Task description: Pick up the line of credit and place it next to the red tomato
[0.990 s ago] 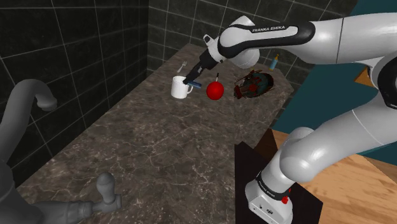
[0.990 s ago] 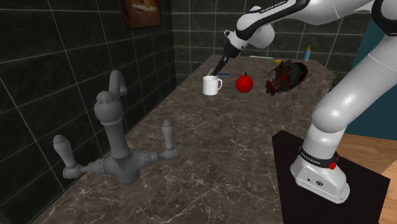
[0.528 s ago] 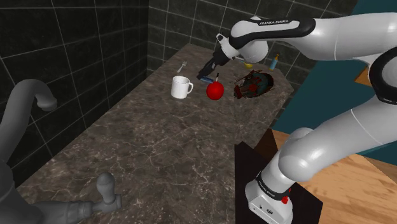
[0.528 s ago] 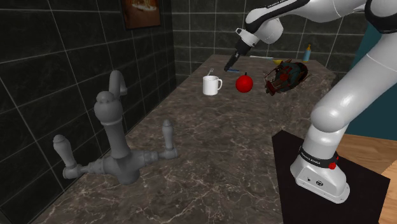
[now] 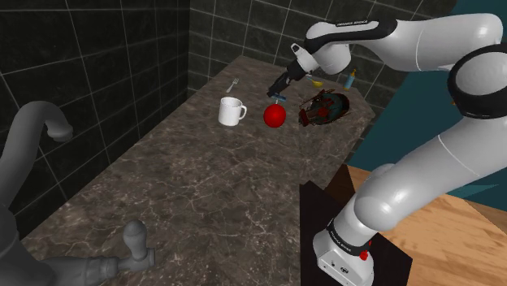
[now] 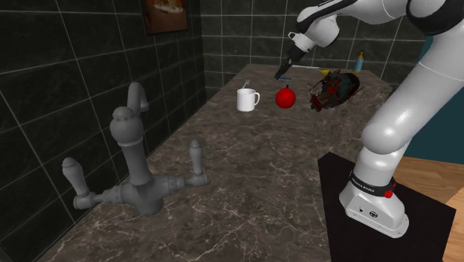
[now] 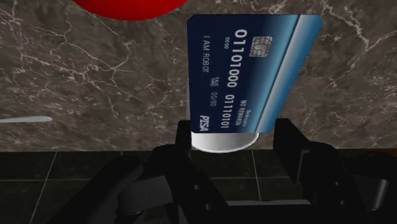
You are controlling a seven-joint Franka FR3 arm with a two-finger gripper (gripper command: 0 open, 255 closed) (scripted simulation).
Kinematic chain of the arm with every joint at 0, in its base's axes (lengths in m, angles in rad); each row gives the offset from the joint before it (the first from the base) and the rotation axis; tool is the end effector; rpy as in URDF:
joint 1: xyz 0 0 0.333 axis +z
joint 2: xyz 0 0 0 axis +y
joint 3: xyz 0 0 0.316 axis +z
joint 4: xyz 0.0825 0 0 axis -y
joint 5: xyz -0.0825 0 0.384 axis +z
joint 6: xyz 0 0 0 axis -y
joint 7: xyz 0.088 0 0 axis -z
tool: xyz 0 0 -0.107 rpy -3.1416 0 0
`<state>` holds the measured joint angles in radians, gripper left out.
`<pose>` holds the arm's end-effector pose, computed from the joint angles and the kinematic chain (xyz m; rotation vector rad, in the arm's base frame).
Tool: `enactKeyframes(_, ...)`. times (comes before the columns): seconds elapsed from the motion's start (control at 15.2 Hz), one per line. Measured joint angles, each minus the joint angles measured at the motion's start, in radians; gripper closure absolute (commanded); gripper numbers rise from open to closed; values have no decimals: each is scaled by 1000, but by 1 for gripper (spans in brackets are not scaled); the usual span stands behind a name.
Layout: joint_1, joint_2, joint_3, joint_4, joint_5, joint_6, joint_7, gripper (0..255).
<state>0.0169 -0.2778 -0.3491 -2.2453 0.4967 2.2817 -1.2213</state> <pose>0.4725 -0.1619 0.5076 -2.7220 -0.8617 -0.8195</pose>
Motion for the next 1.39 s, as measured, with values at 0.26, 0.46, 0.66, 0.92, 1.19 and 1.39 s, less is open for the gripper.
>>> enactKeyframes(0.26,-22,74,-79,85,30,-65,-100,255)
enactKeyframes(0.46,-41,142,-133,167,60,-125,-168,255)
enactKeyframes(0.66,-72,231,-192,270,105,-202,-251,255)
enactKeyframes(0.92,-125,350,-245,404,168,-300,-337,255)
enactKeyframes(1.19,-170,440,-266,478,222,-346,-403,255)
enactKeyframes(1.39,-170,451,-263,453,238,-320,-427,255)
